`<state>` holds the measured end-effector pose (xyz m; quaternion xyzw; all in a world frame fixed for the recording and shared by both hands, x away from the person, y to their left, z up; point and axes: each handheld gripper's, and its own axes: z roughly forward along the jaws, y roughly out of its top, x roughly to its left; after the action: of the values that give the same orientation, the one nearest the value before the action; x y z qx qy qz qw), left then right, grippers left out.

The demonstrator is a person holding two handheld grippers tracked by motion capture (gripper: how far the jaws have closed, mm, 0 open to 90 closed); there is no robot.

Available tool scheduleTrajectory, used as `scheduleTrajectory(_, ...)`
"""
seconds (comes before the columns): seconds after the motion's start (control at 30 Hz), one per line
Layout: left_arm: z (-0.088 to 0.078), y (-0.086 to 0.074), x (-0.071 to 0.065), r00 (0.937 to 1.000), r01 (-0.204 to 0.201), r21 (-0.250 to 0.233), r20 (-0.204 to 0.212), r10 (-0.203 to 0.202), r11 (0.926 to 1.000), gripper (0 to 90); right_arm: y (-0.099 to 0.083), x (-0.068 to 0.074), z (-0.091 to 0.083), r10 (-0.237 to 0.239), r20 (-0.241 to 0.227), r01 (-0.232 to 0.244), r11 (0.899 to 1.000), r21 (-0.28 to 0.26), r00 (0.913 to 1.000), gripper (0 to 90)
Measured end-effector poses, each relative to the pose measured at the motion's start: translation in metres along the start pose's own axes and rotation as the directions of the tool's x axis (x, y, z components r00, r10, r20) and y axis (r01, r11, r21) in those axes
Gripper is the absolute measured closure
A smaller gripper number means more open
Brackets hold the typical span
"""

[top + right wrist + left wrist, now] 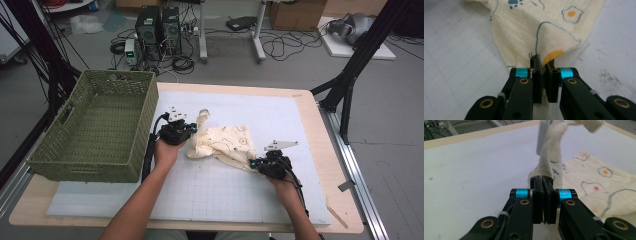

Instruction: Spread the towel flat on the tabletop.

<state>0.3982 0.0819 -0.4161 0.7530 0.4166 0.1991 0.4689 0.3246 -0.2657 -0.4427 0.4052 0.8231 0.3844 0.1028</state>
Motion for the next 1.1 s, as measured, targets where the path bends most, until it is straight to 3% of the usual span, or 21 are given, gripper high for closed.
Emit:
scheduleTrajectory(0.1, -0.002, -0.004, 0.005, 0.9996, 0.008, 0.027, -0.029, -0.007, 0.9996, 87.1, -0.004, -0.003, -0.012, 0.026, -0.009, -0.026, 0.998, 0.053, 0.9996, 86.5)
scheduleTrajectory(0.13, -0.002, -0.006, 0.007, 0.9993, 0.018, 0.030, -0.032, -0.017, 0.9994, 87.1, -0.009, -0.005, -0.020, 0.063, -0.045, -0.058, 0.994, 0.095, 0.9970, 86.0)
scheduleTrajectory(0.17, -0.002, -0.008, 0.009, 0.9992, 0.024, 0.039, -0.034, -0.023, 0.9989, 87.0, -0.010, -0.005, -0.024, 0.066, -0.051, -0.060, 0.992, 0.112, 0.9965, 82.3)
scheduleTrajectory(0.2, -0.002, -0.009, 0.010, 0.9989, 0.029, 0.051, -0.038, -0.027, 0.9983, 87.0, -0.011, -0.005, -0.028, 0.056, -0.051, -0.050, 0.993, 0.110, 0.9972, 69.9)
scheduleTrajectory(0.23, -0.001, -0.011, 0.012, 0.9988, 0.034, 0.056, -0.036, -0.032, 0.9979, 87.0, -0.011, -0.005, -0.028, 0.056, -0.051, -0.050, 0.993, 0.110, 0.9972, 69.9)
scheduleTrajectory(0.27, -0.001, -0.013, 0.012, 0.9987, 0.037, 0.055, -0.036, -0.035, 0.9978, 86.9, -0.011, -0.005, -0.032, 0.049, -0.021, -0.047, 0.996, 0.070, 0.9986, 57.4)
scheduleTrajectory(0.3, -0.001, -0.013, 0.012, 0.9987, 0.029, 0.059, -0.043, -0.026, 0.9979, 86.4, -0.007, -0.009, -0.040, 0.082, 0.028, -0.080, 0.996, -0.044, 0.9962, 45.8)
scheduleTrajectory(0.33, -0.002, -0.013, 0.011, 0.9986, 0.019, 0.051, -0.050, -0.017, 0.9985, 86.4, -0.007, -0.009, -0.040, 0.082, 0.028, -0.080, 0.996, -0.044, 0.9962, 45.8)
scheduleTrajectory(0.37, -0.004, -0.011, 0.010, 0.9981, -0.005, 0.043, -0.061, 0.007, 0.9991, 86.4, 0.003, -0.014, -0.043, 0.082, 0.089, -0.070, 0.990, -0.125, 0.9926, 40.0)
scheduleTrajectory(0.47, -0.004, -0.010, 0.011, 0.9979, -0.003, 0.037, -0.065, 0.005, 0.9993, 86.5, 0.013, -0.017, -0.039, 0.060, 0.126, -0.043, 0.989, -0.139, 0.9902, 31.5)
scheduleTrajectory(0.5, -0.004, -0.011, 0.011, 0.9980, 0.007, 0.036, -0.064, -0.005, 0.9993, 86.5, 0.025, -0.020, -0.026, 0.047, 0.171, -0.028, 0.993, -0.111, 0.9842, 27.5)
scheduleTrajectory(0.53, -0.003, -0.012, 0.012, 0.9982, 0.007, 0.043, -0.059, -0.005, 0.9990, 86.5, 0.025, -0.020, -0.026, 0.047, 0.171, -0.028, 0.993, -0.111, 0.9842, 27.5)
scheduleTrajectory(0.6, -0.003, -0.012, 0.012, 0.9985, 0.008, 0.047, -0.054, -0.006, 0.9989, 86.5, 0.040, -0.026, -0.004, 0.066, 0.184, -0.056, 0.997, -0.060, 0.9808, 24.2)
scheduleTrajectory(0.67, -0.003, -0.012, 0.012, 0.9987, 0.012, 0.033, -0.051, -0.010, 0.9994, 86.5, 0.044, -0.028, 0.002, 0.061, 0.185, -0.051, 0.997, -0.055, 0.9809, 24.0)
scheduleTrajectory(0.7, -0.002, -0.012, 0.013, 0.9984, 0.026, 0.019, -0.050, -0.025, 0.9995, 86.5, 0.052, -0.032, 0.014, 0.071, 0.181, -0.063, 0.997, -0.048, 0.9810, 20.8)
scheduleTrajectory(0.83, 0.001, -0.014, 0.016, 0.9979, 0.051, 0.014, -0.042, -0.050, 0.9986, 86.5, 0.063, -0.034, 0.031, 0.051, 0.164, -0.047, 0.998, -0.030, 0.9851, 20.4)
scheduleTrajectory(0.93, 0.003, -0.015, 0.020, 0.9970, 0.070, 0.013, -0.033, -0.070, 0.9974, 86.7, 0.067, -0.035, 0.048, 0.049, 0.173, -0.053, 0.998, 0.015, 0.9837, 24.5)
scheduleTrajectory(1.0, 0.003, -0.016, 0.020, 0.9965, 0.078, 0.007, -0.031, -0.078, 0.9969, 86.7, 0.065, -0.036, 0.057, 0.028, 0.152, -0.035, 0.998, 0.046, 0.9880, 35.0)
scheduleTrajectory(1.03, 0.004, -0.016, 0.020, 0.9972, 0.070, 0.005, -0.028, -0.069, 0.9976, 86.7, 0.065, -0.035, 0.059, -0.002, 0.171, -0.005, 0.999, 0.044, 0.9852, 48.5)
scheduleTrajectory(1.07, 0.004, -0.016, 0.020, 0.9972, 0.070, 0.005, -0.028, -0.069, 0.9976, 86.7, 0.065, -0.035, 0.059, -0.002, 0.171, -0.005, 0.999, 0.044, 0.9852, 48.5)
scheduleTrajectory(1.1, 0.004, -0.016, 0.021, 0.9969, 0.073, -0.001, -0.027, -0.073, 0.9973, 86.7, 0.066, -0.035, 0.059, 0.004, 0.167, -0.010, 0.999, 0.039, 0.9859, 56.7)
